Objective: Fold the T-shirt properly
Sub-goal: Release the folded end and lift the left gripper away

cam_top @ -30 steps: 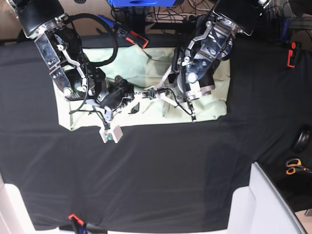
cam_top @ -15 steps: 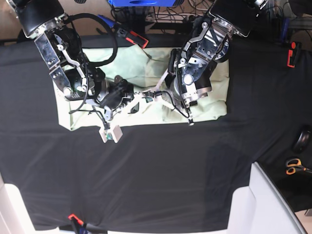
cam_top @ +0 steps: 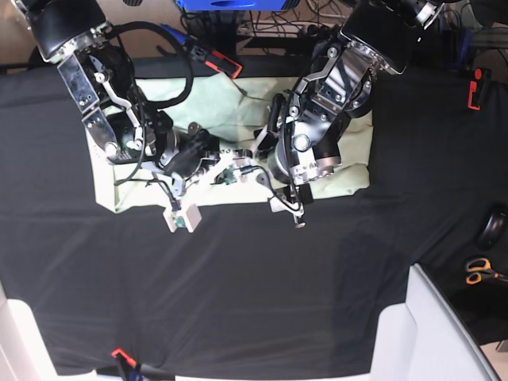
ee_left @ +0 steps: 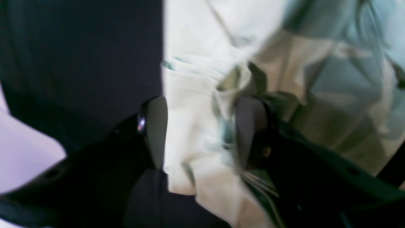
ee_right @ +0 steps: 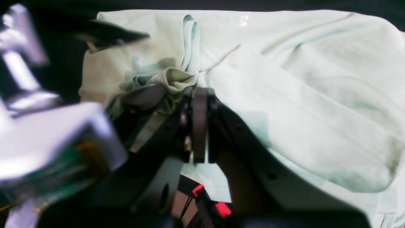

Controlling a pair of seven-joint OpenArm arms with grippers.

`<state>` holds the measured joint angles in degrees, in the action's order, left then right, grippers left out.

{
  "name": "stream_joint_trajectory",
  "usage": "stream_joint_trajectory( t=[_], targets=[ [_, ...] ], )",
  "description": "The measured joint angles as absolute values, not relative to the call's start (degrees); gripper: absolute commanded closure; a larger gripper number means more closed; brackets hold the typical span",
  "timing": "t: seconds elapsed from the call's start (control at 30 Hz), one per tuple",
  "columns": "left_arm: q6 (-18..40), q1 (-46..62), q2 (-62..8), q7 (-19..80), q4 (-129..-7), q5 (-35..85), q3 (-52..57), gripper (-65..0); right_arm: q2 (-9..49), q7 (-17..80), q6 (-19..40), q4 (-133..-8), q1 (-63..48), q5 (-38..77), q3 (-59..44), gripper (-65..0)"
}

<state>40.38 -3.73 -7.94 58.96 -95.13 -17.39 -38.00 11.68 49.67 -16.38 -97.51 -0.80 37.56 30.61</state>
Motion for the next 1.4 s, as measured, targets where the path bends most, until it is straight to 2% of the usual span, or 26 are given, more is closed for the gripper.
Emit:
stream_joint_trajectory(
  t=[0.4,0.43,0.5,0.6,0.7,0.83,1.03,1.07,1.13,1.23,1.33,1.37,1.4],
  targets=[
    [40.40,-3.84,-7.18,59.33,-96.29,-17.74,-36.82,-33.4,10.24,49.58,-16.14,-93.67,-0.01,37.71,30.72,0.0],
    [40.60,-3.90,-7.16,58.89,-96.27,-16.82,-35.18,-31.2,10.22,49.56,-16.16,-93.67,-0.01,37.71,30.72,0.0],
    [40.60,-4.12,-6.96,57.65,-96.38,-16.34,-30.06,-21.8,10.22,49.65,-16.16,-93.69,-0.01,37.56,30.76,0.0],
    [40.40,-4.58,-7.81,58.39,-96.68,-17.17,-19.18,0.0,10.37,49.93,-16.23,-93.67,-0.21,37.30,30.76,0.0],
    [40.36,-2.33,-10.79,58.39,-96.75,-17.54,-7.84,0.0,10.35,49.91,-16.21,-93.82,-1.02,37.34,30.76,0.0],
    [40.42,1.19,-13.87,58.94,-96.25,-17.58,1.78,0.0,11.51,49.69,-16.21,-95.39,-1.93,37.32,30.61,0.0],
    [40.45,3.33,-14.63,53.56,-91.15,-16.78,4.80,0.0,10.09,49.58,-16.45,-95.39,-1.56,37.32,30.68,0.0],
    [40.56,3.55,-14.04,53.45,-90.13,-16.69,4.73,-1.2,9.69,49.74,-16.38,-95.37,-1.39,37.52,30.83,0.0],
    [40.56,3.29,-11.97,53.69,-88.92,-16.75,5.19,-10.4,9.32,49.58,-16.34,-95.39,-0.89,37.56,30.87,0.0],
    [40.53,2.68,-10.48,53.01,-89.03,-16.03,5.08,-32.4,9.78,49.71,-16.38,-95.37,-0.84,37.52,30.87,0.0],
    [40.45,2.63,-11.14,53.19,-89.12,-8.99,5.10,-56.4,9.91,50.00,-16.43,-95.37,-1.02,37.30,30.85,0.0],
    [40.47,2.72,-11.84,53.08,-89.14,-6.61,5.10,-62.0,9.76,50.00,-16.38,-95.37,-1.06,37.36,30.87,0.0],
    [40.47,2.61,-12.36,53.43,-89.14,-4.86,5.13,-64.3,9.63,49.93,-16.38,-95.37,-1.13,37.34,30.87,0.0]
  ],
)
